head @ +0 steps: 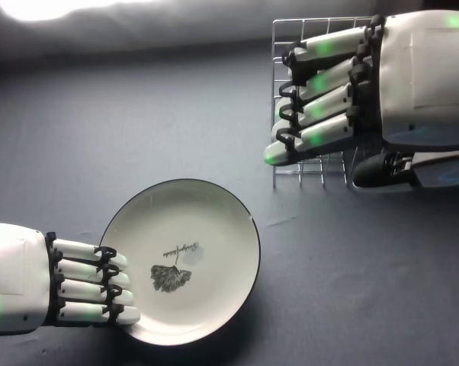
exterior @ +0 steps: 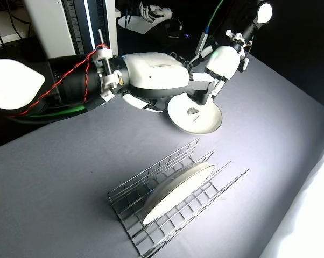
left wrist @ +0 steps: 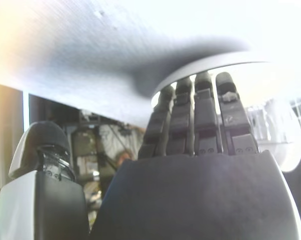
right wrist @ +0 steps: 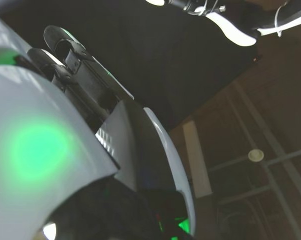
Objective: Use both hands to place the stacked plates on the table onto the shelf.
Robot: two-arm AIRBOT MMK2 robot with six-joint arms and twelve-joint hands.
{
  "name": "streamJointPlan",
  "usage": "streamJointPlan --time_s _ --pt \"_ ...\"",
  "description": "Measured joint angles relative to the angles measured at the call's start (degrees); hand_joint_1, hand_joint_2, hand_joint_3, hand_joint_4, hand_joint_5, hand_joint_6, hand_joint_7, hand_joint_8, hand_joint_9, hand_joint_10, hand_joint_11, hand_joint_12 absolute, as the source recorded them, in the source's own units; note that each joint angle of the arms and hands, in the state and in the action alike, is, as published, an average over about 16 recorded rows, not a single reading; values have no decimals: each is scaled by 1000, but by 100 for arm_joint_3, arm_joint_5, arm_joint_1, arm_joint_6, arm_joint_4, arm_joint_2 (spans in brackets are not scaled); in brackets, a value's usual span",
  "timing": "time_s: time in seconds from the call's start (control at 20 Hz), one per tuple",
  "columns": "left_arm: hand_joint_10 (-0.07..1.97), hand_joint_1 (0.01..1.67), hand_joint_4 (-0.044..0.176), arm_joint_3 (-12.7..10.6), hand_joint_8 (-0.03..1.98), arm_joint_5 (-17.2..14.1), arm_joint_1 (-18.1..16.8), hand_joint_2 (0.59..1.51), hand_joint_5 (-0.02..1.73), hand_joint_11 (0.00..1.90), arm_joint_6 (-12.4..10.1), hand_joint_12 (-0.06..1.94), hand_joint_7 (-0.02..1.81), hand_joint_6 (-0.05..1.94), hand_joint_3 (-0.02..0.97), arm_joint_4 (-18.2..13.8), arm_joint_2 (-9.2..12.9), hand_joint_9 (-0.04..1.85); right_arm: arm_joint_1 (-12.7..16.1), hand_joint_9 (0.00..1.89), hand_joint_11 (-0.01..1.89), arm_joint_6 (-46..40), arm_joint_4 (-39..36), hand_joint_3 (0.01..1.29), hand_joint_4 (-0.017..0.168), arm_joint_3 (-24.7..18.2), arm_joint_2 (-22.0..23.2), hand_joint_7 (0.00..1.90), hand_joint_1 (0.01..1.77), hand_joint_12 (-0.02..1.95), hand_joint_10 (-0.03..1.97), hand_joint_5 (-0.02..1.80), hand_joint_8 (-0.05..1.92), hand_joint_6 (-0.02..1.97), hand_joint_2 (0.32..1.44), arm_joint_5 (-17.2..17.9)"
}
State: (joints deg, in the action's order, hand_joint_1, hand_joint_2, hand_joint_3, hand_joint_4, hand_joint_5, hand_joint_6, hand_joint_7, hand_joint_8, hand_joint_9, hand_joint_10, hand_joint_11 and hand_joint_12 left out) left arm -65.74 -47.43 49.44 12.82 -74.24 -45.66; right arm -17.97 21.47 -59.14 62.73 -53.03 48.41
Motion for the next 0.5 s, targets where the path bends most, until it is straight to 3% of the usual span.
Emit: streamJointPlan --time_s 0.5 --pt "-3 21 -9 9 -5 37 257 1081 85 16 156 243 135 -23 11 100 -35 131 -190 421 29 156 -540 14 4 -4 -27 458 1119 1228 110 454 17 33 1088 200"
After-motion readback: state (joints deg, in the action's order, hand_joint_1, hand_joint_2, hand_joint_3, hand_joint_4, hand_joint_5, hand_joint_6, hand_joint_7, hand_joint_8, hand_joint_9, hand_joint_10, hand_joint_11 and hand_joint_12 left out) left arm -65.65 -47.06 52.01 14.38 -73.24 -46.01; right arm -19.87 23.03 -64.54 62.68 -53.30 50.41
